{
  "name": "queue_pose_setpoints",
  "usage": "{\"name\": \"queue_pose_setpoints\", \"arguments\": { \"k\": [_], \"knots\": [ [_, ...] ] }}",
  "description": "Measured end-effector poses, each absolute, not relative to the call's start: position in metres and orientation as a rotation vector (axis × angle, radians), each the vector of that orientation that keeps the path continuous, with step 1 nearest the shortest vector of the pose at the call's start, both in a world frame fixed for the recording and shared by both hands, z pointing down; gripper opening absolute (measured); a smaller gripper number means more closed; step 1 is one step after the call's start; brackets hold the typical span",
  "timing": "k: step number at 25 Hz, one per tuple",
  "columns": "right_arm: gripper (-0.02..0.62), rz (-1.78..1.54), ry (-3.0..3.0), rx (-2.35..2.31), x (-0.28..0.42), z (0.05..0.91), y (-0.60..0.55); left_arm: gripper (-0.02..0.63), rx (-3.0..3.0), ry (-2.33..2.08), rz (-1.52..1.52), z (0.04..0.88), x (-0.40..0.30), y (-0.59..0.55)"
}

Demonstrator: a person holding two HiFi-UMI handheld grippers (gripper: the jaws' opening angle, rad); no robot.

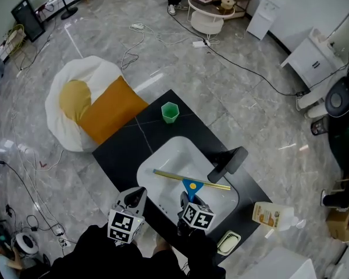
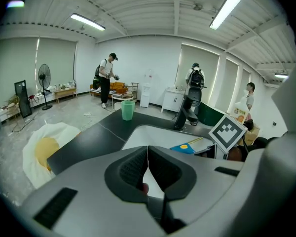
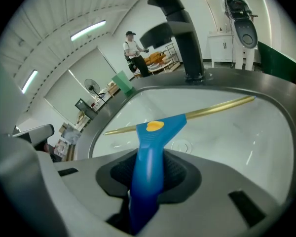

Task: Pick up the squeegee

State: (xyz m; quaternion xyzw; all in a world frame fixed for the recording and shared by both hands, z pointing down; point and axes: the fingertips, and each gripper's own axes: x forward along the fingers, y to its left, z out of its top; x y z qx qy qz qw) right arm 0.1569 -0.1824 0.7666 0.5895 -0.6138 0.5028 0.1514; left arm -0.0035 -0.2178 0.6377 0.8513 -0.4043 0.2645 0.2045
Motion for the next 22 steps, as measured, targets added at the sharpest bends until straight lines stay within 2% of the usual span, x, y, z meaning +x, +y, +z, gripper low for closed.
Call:
{"name": "queue_pose_setpoints", "arguments": {
  "k": [22],
  "knots": [
    [0.124,1.214,-1.821,2.035,0.163,0.624,-0.103,0.025,2.664,-1.024,0.55,0.523,-0.01,-0.154]
  ]
}}
